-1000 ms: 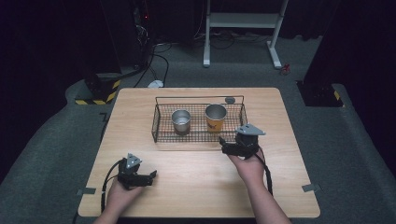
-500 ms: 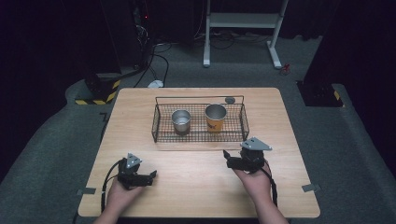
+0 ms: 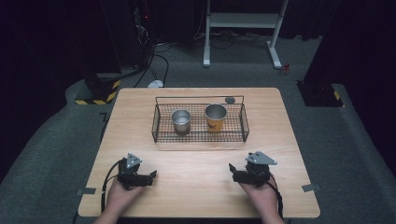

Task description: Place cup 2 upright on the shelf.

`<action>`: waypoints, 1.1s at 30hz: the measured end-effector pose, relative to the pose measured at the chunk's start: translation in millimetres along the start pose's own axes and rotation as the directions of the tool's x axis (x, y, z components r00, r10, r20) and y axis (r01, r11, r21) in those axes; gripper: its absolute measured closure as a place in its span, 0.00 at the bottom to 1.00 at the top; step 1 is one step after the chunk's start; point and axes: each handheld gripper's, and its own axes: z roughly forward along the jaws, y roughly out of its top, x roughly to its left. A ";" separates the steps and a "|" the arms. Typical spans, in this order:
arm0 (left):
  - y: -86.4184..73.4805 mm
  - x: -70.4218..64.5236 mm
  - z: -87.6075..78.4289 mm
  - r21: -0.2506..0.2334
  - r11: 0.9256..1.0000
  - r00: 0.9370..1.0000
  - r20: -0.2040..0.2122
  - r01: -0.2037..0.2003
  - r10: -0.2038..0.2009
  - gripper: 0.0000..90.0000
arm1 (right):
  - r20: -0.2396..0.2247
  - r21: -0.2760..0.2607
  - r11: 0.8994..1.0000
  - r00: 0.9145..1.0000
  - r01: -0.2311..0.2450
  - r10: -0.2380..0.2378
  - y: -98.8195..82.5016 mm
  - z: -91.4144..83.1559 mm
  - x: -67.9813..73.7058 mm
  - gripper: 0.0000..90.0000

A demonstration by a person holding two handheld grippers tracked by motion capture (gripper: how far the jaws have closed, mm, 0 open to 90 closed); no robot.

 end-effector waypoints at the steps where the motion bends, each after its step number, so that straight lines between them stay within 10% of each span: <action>1: 0.0 0.0 0.0 0.000 1.000 1.000 0.000 0.000 0.000 0.05 | 0.008 0.011 1.000 1.000 -0.003 0.003 -7.3 -0.6 -0.8 0.12; 13: -0.2 -0.4 0.1 -0.001 1.000 1.000 0.002 0.006 -0.006 0.05 | 0.045 0.180 0.983 0.998 -0.047 0.040 -32.5 9.9 -12.4 0.11; 33: -0.6 -0.6 0.0 -0.006 1.000 1.000 -0.001 0.010 -0.010 0.05 | 0.089 0.177 0.981 0.994 -0.077 0.062 -25.3 20.6 -12.2 0.11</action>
